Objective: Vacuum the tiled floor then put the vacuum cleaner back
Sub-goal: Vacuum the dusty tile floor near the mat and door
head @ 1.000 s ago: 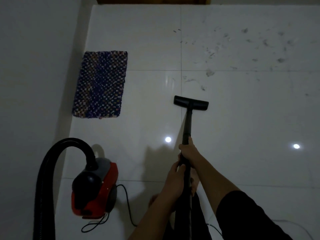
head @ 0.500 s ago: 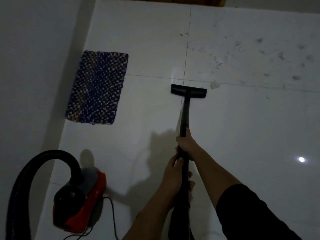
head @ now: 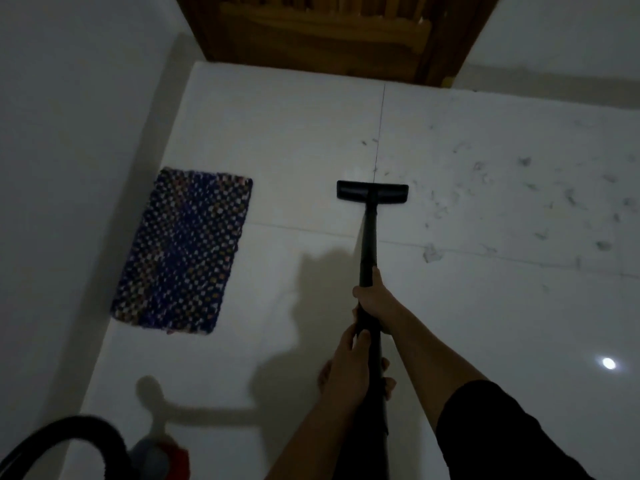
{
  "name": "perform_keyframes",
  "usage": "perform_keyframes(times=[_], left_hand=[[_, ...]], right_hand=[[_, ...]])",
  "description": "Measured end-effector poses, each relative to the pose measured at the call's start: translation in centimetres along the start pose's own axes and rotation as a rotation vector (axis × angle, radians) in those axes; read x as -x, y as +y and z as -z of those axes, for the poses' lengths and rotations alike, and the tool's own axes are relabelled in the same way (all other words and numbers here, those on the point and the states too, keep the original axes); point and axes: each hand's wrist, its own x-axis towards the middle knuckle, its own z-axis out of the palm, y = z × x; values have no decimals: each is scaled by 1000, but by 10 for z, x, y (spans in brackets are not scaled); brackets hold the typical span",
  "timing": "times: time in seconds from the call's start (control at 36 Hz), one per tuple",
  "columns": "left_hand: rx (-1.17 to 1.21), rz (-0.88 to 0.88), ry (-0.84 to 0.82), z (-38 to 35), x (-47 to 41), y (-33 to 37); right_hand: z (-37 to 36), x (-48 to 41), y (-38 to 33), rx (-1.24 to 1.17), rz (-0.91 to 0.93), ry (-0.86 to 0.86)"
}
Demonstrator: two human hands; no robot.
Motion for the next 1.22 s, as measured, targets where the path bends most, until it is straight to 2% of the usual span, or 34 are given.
perform_keyframes(times=[0.25, 0.47, 0.67, 0.92, 1.22], left_hand=[[-7, -21, -21, -12, -67, 97], [11, 11, 44, -30, -112, 147], [-35, -43, 76, -48, -137, 182], [64, -5, 78, -47, -127, 194], [91, -7, 46, -24, -86, 173]], right_hand=[[20, -63, -97, -44, 10, 68], [39, -101, -151, -28, 27, 68], [57, -120, -191, -12, 47, 65], [51, -111, -207, 50, 41, 42], [22, -76, -184, 83, 47, 57]])
